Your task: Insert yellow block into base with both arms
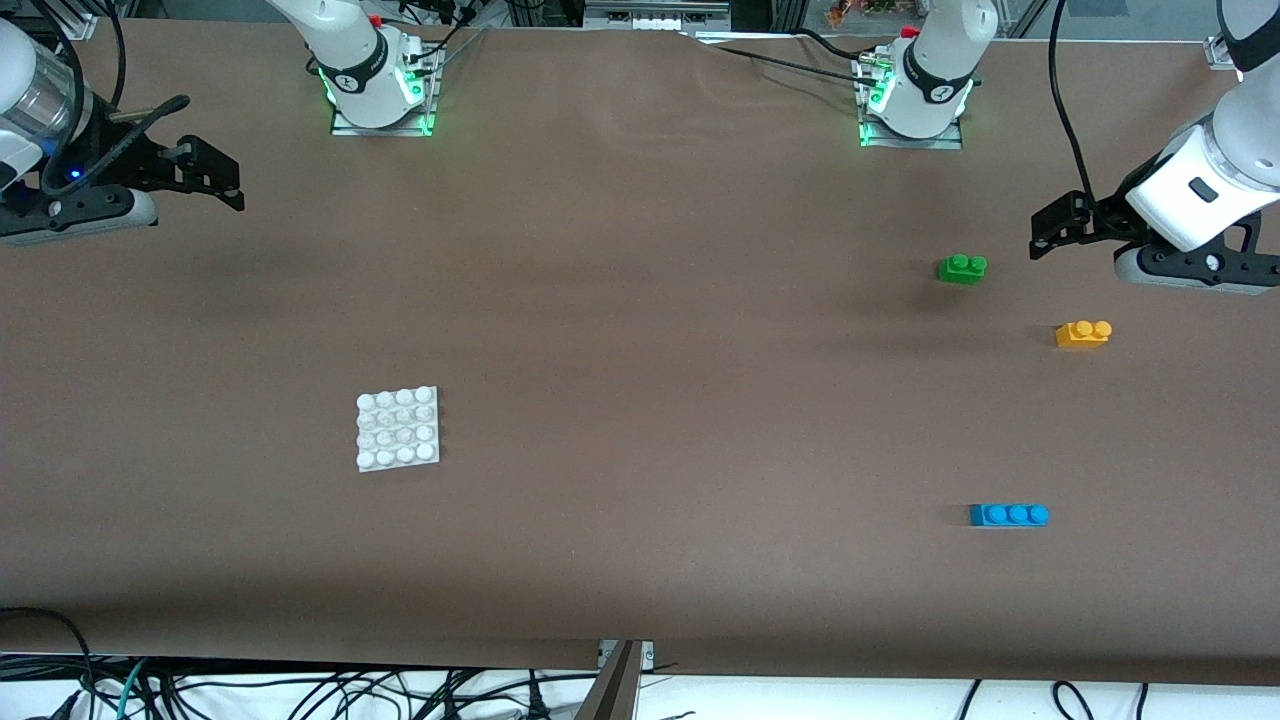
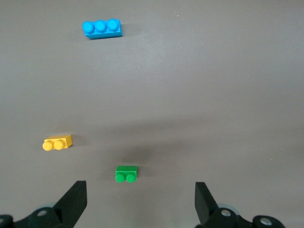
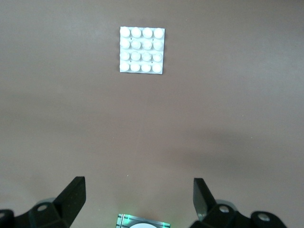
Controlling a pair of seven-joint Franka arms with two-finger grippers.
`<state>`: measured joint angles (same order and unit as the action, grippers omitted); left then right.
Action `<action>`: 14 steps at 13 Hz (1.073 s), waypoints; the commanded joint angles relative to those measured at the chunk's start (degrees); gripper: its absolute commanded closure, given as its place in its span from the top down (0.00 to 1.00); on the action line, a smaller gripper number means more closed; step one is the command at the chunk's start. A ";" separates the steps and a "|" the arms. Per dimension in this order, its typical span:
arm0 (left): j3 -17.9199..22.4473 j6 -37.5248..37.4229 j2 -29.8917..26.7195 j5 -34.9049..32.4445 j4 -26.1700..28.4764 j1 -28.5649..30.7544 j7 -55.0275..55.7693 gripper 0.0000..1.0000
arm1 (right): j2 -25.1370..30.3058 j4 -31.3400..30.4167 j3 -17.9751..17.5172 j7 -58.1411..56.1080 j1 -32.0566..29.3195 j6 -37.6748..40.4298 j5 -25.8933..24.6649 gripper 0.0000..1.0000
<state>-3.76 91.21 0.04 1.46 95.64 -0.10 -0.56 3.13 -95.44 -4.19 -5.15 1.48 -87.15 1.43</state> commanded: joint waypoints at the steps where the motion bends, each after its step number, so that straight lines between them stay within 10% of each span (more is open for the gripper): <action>1: -0.10 -1.48 0.84 1.27 -2.04 0.19 0.30 1.00 | 1.26 -0.45 0.15 -0.04 -0.43 2.66 0.59 1.00; 14: -0.45 -1.39 0.93 1.27 -2.04 0.10 0.39 1.00 | 0.38 1.48 1.73 -2.06 -1.13 3.03 0.15 1.00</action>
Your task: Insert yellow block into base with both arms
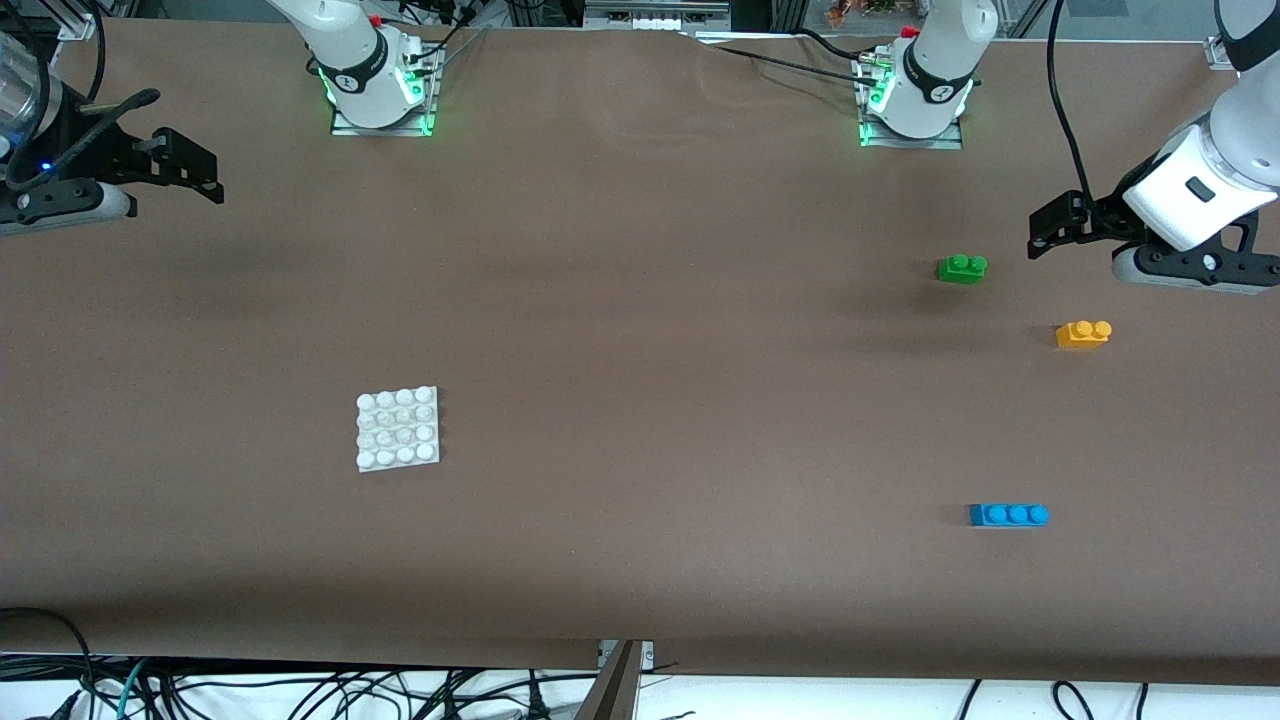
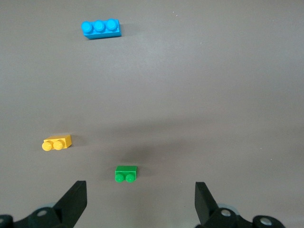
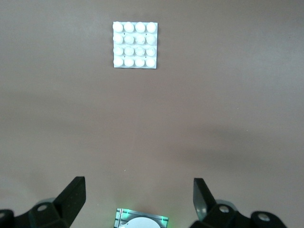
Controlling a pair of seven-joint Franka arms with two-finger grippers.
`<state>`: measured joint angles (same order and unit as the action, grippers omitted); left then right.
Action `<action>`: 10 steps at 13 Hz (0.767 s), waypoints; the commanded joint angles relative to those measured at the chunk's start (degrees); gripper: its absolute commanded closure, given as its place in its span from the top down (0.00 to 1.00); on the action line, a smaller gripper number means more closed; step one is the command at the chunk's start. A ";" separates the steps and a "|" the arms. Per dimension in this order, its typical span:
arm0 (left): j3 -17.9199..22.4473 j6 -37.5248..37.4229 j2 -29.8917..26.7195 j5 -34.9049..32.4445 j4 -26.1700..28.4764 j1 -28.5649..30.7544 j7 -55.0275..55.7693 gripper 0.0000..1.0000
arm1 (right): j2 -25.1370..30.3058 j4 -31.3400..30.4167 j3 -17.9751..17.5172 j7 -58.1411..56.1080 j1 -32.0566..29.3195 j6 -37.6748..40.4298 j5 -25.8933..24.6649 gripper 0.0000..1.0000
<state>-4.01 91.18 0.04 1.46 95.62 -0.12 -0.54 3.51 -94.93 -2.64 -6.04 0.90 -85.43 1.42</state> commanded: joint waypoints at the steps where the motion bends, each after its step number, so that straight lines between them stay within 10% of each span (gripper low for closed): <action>1: -0.20 -1.35 0.84 1.27 -2.02 0.12 0.37 1.00 | 0.00 1.06 0.26 -1.17 -0.98 1.14 0.25 1.00; 10: -0.20 -1.53 0.84 1.27 -2.02 0.21 0.28 1.00 | 0.09 0.53 0.35 -1.17 -1.07 0.79 -0.02 1.00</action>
